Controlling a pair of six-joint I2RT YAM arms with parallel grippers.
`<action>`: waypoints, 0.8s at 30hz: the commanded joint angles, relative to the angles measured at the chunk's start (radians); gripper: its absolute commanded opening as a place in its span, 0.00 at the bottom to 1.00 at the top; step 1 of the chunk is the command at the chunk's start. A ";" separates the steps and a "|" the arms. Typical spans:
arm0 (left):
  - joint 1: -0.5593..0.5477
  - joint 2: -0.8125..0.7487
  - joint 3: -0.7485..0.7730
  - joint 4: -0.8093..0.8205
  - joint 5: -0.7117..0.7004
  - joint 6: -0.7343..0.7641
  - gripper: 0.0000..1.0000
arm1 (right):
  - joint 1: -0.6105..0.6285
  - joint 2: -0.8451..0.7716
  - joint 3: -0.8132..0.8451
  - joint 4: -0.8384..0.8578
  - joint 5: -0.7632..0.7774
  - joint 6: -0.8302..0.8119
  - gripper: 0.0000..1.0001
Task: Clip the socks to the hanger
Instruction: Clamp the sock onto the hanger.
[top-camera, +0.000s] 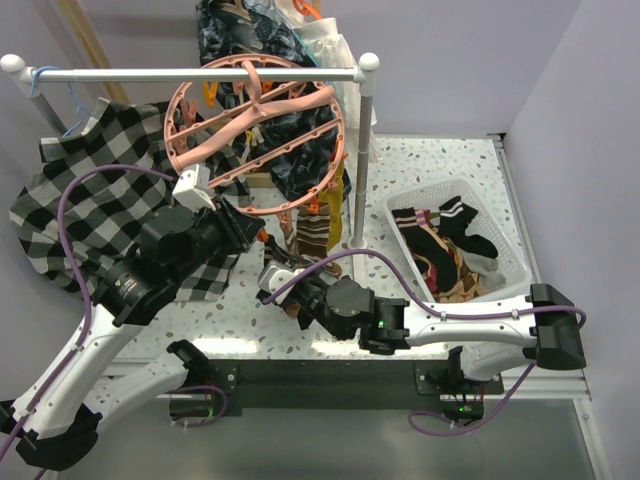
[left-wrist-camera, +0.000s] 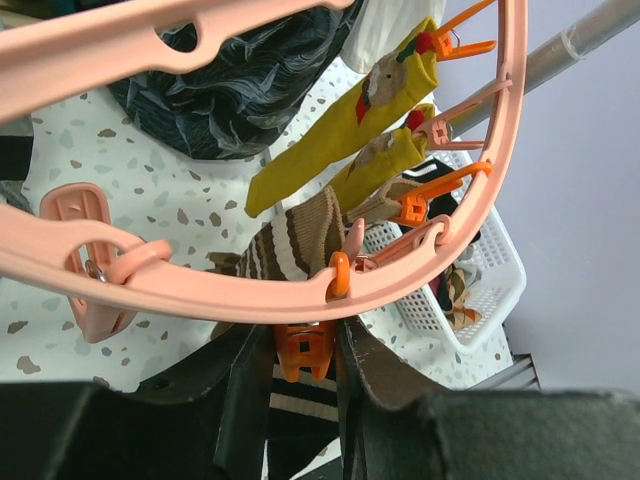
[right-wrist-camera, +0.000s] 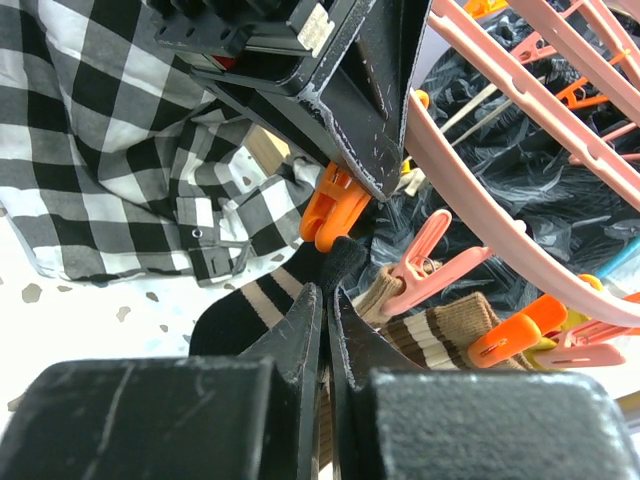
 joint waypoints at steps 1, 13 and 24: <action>0.000 -0.004 0.037 -0.003 -0.045 -0.049 0.00 | 0.007 -0.008 0.029 0.069 -0.028 -0.002 0.00; 0.000 -0.015 0.023 0.019 -0.040 -0.083 0.00 | 0.007 -0.017 -0.005 0.059 -0.008 0.021 0.00; 0.000 -0.015 0.025 0.011 -0.048 -0.094 0.00 | 0.006 -0.032 -0.014 0.041 -0.024 0.039 0.00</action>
